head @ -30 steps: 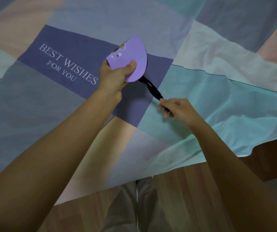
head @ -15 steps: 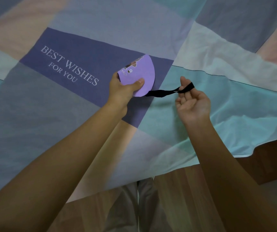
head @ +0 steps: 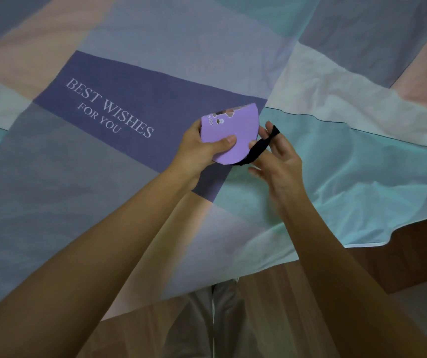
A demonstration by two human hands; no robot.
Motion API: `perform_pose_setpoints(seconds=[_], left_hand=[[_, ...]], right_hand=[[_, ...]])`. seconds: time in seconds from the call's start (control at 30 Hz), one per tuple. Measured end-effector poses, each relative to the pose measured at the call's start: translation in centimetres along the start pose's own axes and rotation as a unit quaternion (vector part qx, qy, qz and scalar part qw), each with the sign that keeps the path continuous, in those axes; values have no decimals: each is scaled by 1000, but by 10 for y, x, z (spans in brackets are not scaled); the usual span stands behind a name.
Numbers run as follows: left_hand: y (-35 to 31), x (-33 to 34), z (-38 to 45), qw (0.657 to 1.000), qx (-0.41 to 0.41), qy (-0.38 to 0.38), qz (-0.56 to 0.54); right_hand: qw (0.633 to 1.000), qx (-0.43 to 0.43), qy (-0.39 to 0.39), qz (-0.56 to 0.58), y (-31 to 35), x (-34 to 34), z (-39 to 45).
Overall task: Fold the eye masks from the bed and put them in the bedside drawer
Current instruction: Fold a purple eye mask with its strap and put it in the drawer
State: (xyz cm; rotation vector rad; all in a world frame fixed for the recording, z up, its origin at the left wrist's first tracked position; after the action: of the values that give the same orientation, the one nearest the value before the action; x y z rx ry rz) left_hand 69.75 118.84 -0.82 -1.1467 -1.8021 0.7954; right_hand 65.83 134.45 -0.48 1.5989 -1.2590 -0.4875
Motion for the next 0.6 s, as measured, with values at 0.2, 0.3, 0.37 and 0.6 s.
perform_pose_setpoints(seconds=[0.2, 0.3, 0.37, 0.6], left_hand=[[-6, 0, -3, 991, -21, 114, 74], [-9, 0, -2, 979, -38, 161, 116], [-11, 1, -2, 973, -37, 184, 136], [-17, 6, -7, 975, -44, 194, 97]], right_hand=[[991, -49, 35, -123, 16, 3, -1], [986, -62, 44, -148, 19, 7, 0], [981, -64, 49, -177, 20, 10, 1], [994, -4, 27, -104, 16, 8, 3]])
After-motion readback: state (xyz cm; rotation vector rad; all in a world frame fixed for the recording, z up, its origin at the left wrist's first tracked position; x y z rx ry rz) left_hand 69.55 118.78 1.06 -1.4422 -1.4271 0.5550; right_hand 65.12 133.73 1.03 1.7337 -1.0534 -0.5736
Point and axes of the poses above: each hand's wrist, its own z-axis towards the middle knuckle, its own x-axis out of the palm, y = z × x, the point moved 4 cm from there along z, towards the middle knuckle, and after that the axes turned 15 degrees about y, right-handed, at the moved point
